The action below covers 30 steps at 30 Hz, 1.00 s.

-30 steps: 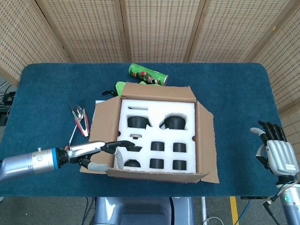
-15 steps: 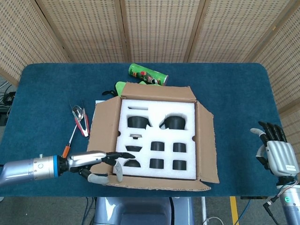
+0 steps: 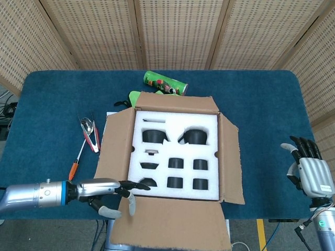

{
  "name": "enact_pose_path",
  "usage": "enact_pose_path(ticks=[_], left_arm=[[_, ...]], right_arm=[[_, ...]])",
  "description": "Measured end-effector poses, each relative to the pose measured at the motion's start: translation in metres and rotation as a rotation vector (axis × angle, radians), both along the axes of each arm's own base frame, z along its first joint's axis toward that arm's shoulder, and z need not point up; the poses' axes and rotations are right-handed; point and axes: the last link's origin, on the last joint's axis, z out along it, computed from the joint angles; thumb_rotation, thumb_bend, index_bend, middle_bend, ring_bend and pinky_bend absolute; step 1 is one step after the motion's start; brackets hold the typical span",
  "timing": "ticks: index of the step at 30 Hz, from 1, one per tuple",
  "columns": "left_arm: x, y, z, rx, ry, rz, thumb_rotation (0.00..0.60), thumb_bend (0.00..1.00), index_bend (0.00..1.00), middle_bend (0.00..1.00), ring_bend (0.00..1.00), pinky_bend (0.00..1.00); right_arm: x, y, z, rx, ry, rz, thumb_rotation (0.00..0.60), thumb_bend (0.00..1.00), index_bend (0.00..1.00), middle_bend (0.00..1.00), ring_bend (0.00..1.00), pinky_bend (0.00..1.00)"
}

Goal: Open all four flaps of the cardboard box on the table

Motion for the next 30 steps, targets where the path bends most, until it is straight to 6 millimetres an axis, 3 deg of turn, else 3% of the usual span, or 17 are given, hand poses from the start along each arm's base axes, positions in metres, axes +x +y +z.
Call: enact_pose_path(ticks=[7,11,17,19,23,30], left_arm=[[0.002,0.005,0.002,0.054,-0.009,0.004,0.129,0.26,0.40,0.00,0.00,0.00],[0.001,0.012,0.007,0.158,-0.018,-0.001,0.131,0.31,0.41,0.00,0.00,0.00],[-0.007,0.021,0.015,0.382,0.006,-0.028,0.141,0.32,0.39,0.00,0.00,0.00],[-0.012,0.023,0.018,0.454,0.022,-0.033,0.173,0.31,0.37,0.00,0.00,0.00],[-0.025,0.025,0.022,0.625,0.070,-0.044,0.308,0.31,0.33,0.00,0.00,0.00],[-0.053,0.020,0.028,0.898,0.174,-0.022,0.335,0.31,0.28,0.00,0.00,0.00]], right_arm=[[-0.002,0.000,0.001,-0.004,-0.002,-0.001,0.600,1.00,0.22,0.09,0.00,0.00],[-0.004,0.000,0.002,-0.007,-0.002,-0.003,0.600,1.00,0.22,0.09,0.00,0.00],[-0.006,-0.001,0.003,-0.010,-0.004,-0.007,0.600,1.00,0.21,0.09,0.00,0.00],[-0.007,-0.002,0.002,-0.010,-0.004,-0.007,0.600,1.00,0.21,0.09,0.00,0.00],[-0.008,-0.003,0.001,-0.010,-0.003,-0.006,0.600,1.00,0.21,0.09,0.00,0.00],[-0.013,-0.004,-0.002,-0.010,-0.001,-0.018,0.600,1.00,0.20,0.09,0.00,0.00]])
